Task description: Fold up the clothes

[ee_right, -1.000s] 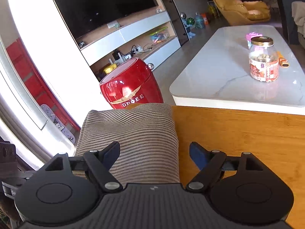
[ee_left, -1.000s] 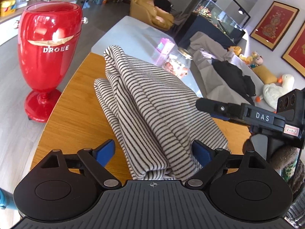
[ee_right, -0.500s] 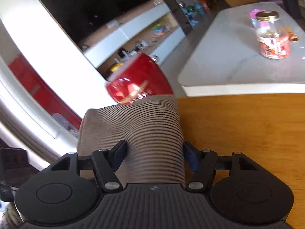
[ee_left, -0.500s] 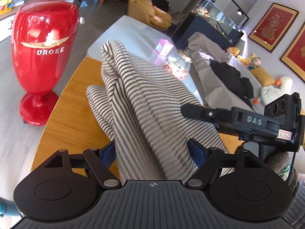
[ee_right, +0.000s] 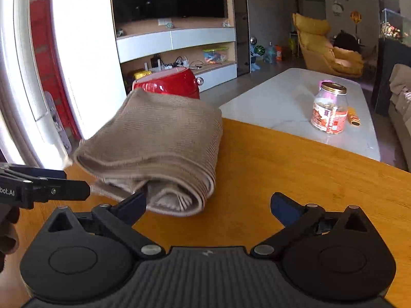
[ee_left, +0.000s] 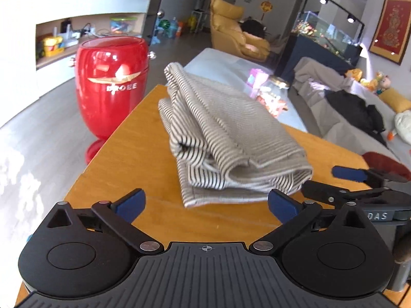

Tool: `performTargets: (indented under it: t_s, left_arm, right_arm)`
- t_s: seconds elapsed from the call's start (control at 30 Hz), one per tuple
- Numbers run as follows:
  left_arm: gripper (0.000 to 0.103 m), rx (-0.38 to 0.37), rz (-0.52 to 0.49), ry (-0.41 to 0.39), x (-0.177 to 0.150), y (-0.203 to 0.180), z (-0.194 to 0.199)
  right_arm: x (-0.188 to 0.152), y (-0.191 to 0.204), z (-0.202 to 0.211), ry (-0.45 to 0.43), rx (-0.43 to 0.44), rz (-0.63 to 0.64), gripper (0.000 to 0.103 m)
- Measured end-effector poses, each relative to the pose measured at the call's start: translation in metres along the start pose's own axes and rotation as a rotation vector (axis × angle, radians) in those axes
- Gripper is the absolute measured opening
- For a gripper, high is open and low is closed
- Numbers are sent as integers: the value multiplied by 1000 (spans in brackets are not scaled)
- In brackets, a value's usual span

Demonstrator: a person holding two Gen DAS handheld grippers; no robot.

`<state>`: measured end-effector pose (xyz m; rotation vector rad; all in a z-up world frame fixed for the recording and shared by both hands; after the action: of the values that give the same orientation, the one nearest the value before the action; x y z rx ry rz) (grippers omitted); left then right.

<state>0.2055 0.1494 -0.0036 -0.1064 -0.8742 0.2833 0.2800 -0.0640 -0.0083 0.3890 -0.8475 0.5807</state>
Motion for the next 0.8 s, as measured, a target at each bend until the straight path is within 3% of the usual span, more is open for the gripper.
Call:
performTargets:
  t_s: [0.13, 0.23, 0.3, 0.43, 0.8]
  left_arm:
    - [103, 80, -21, 59, -19, -19, -6]
    - [103, 176, -75, 41, -25, -31, -10]
    - [103, 248, -111, -16, -32, -38, -13]
    - [103, 325, -29, -36, -33, -42, -11]
    - [103, 344, -6, -38, -36, -42, -5]
  right_arm:
    - [-16, -5, 1, 53, -20, -20, 103]
    - [-16, -6, 0, 49, -45, -11, 103]
    - [-17, -6, 0, 46, -62, -6, 103]
    - [-17, -6, -2, 41, -95, 6, 103]
    - [-20, -6, -2, 38, -107, 12, 103]
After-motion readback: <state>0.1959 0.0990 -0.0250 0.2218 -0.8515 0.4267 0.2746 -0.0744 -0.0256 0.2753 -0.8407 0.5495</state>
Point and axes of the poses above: each gripper's, at about its wrist camera, not at the fingertips, and z roughly against the way its jaws point, y to its left, x to its top, the point moved 4 cm from there along -z, roughly the way its jaws point, and after that the axes turned 1 degree about -z, right-handed, at the moved point
